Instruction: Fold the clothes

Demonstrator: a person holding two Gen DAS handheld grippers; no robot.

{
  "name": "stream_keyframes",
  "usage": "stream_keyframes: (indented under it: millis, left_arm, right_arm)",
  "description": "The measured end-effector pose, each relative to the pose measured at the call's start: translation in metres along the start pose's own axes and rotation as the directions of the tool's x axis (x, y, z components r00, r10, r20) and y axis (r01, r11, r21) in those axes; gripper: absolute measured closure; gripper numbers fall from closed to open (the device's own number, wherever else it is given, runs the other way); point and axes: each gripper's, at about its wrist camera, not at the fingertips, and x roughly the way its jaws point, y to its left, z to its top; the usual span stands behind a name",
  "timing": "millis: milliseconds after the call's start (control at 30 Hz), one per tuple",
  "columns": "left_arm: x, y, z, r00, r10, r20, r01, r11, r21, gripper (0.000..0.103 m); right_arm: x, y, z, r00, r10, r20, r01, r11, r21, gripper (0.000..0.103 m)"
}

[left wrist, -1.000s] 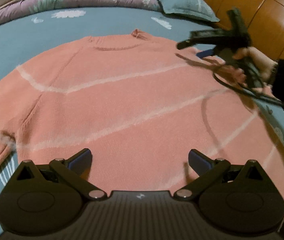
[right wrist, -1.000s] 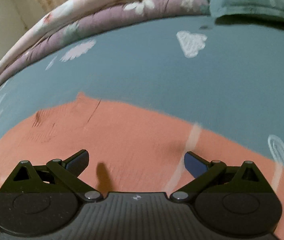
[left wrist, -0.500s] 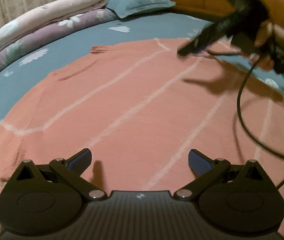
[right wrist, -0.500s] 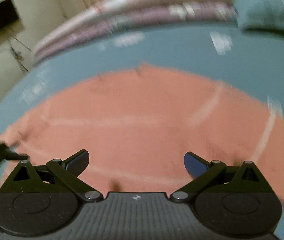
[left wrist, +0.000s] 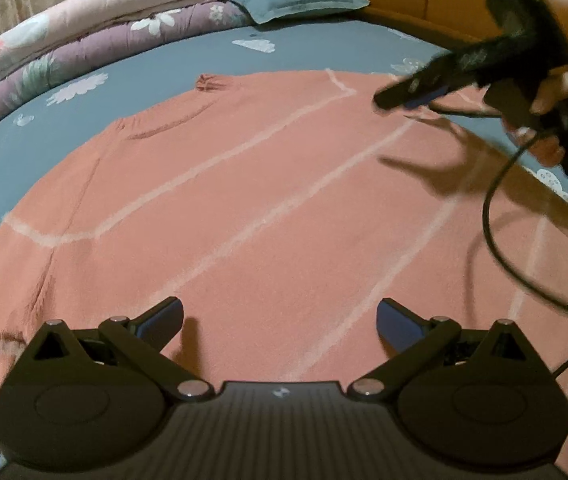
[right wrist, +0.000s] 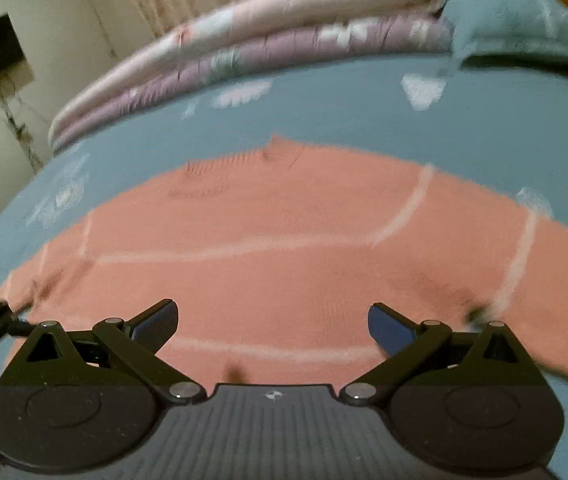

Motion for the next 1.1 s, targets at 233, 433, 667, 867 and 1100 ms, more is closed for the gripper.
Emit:
stream_keyframes:
  millis: [233, 433, 667, 867, 1100]
  left_arm:
    - [-0.008, 0.001, -0.004, 1.000, -0.003, -0.010, 0.003, 1.000, 0.004, 0.001]
    - [-0.004, 0.007, -0.014, 0.998, 0.007, -0.057, -0.008, 1.000, -0.018, 0.001]
    - [-0.012, 0.003, -0.004, 0.999, 0.005, -0.036, -0.006, 1.000, -0.012, 0.001]
    - [-0.011, -0.004, -0.001, 0.999, -0.002, -0.040, 0.002, 1.000, -0.014, 0.001]
    - [-0.001, -0.006, 0.008, 0.998, -0.015, -0.053, 0.015, 1.000, -0.006, 0.001]
  right_arm:
    - [0.018, 0.006, -0.011, 0.994, -0.100, 0.036, 0.101, 0.995, -0.025, 0.000]
    - [-0.023, 0.004, -0.052, 0.988, -0.153, 0.024, 0.153, 0.988, 0.004, 0.000]
    - [-0.047, -0.016, -0.007, 0.965, -0.177, 0.194, 0.158, 0.982, 0.107, 0.000]
    - [0.007, -0.062, 0.025, 0.973, -0.200, 0.116, 0.174, 0.964, 0.200, 0.000]
    - [-0.026, -0.071, -0.011, 0.968, -0.222, 0.117, 0.196, 0.960, 0.200, 0.000]
